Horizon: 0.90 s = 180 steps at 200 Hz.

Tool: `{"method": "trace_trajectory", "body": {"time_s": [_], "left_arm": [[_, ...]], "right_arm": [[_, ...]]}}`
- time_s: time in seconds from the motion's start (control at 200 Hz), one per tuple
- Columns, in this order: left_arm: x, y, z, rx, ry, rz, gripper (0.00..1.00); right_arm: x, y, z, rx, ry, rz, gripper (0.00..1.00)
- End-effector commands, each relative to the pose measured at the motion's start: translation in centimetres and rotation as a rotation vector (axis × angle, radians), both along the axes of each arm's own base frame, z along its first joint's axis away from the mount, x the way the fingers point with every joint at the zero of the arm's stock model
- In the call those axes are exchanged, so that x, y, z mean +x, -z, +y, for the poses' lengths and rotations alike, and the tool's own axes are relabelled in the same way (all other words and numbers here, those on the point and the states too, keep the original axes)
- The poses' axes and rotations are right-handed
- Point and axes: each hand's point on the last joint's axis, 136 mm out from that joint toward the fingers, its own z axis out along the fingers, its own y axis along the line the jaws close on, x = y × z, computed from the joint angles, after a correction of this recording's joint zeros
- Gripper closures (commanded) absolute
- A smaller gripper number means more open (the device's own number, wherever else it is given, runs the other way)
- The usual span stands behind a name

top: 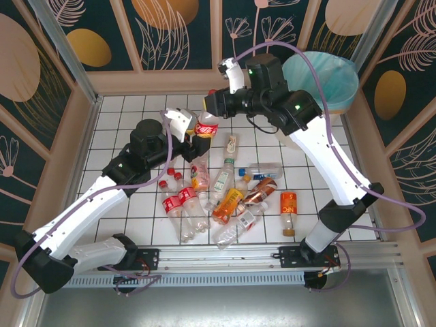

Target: Put the plastic bottles in the bin

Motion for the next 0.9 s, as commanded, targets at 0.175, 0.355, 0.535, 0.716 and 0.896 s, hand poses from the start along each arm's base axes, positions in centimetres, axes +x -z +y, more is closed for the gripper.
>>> {"method": "trace_trajectory", "body": {"time_s": [0.175,0.355,0.535,0.716,0.896], "left_arm": [[0.8,-5.8,1.5,-0.113,-0.096,-0.14,0.07],[1.8,-7.7,1.1,-0.13,-0.117,-0.141,0.09],[3.0,-8.1,-0.4,-0.098,-0.088,-0.104,0.14],[3.1,-7.2,-1.6,-0.09,-0.043,-0.078,0.14],[3.4,-5.8,-1.8,-0.076,-0.045,-0.056,0.15]], "right_arm": [[3.7,-8.1,-6.5,0.072,0.23,-0.232,0.99],[9.4,-13.1,-16.4,0.034,0.601,-0.445,0.99],[13.0,-15.2,-27.1,-0.088,1.037,-0.579,1.0],[15.0,-14.2,-30.7,-0.134,1.159,-0.581,1.0],[17.6,-10.7,-31.1,-0.222,1.19,-0.542,1.0]]}}
